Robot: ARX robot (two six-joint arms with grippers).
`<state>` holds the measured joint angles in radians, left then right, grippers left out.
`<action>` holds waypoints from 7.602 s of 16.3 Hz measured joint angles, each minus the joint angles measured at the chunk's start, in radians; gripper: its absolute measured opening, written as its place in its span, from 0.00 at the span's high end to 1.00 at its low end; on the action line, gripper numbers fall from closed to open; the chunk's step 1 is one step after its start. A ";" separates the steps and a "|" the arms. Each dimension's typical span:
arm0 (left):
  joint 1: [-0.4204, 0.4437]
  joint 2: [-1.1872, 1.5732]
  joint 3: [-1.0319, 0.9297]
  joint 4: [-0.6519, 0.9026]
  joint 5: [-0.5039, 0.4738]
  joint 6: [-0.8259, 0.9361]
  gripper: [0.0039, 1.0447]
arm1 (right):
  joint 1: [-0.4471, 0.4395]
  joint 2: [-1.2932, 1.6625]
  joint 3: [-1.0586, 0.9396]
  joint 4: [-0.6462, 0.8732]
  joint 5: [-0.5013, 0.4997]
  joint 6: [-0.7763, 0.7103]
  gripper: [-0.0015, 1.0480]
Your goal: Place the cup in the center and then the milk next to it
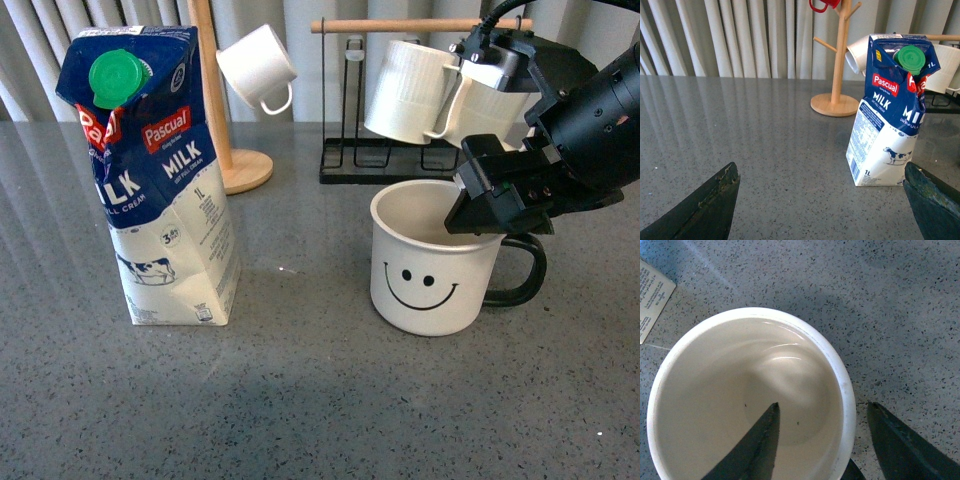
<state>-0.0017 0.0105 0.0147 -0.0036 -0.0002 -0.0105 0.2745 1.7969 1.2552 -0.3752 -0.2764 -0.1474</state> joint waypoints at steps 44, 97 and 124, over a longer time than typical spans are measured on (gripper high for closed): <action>0.000 0.000 0.000 0.000 0.000 0.000 0.06 | -0.275 -1.793 -1.242 0.371 0.277 0.143 0.85; -0.484 1.340 0.654 0.536 -0.282 -0.061 0.97 | -0.275 -1.793 -1.242 0.371 0.276 0.147 0.06; -0.657 1.606 0.706 0.765 -0.441 -0.193 0.38 | -0.275 -1.793 -1.242 0.371 0.276 0.147 0.06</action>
<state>-0.6590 1.6165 0.7204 0.7616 -0.4408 -0.2031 -0.0002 0.0044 0.0132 -0.0040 -0.0006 -0.0006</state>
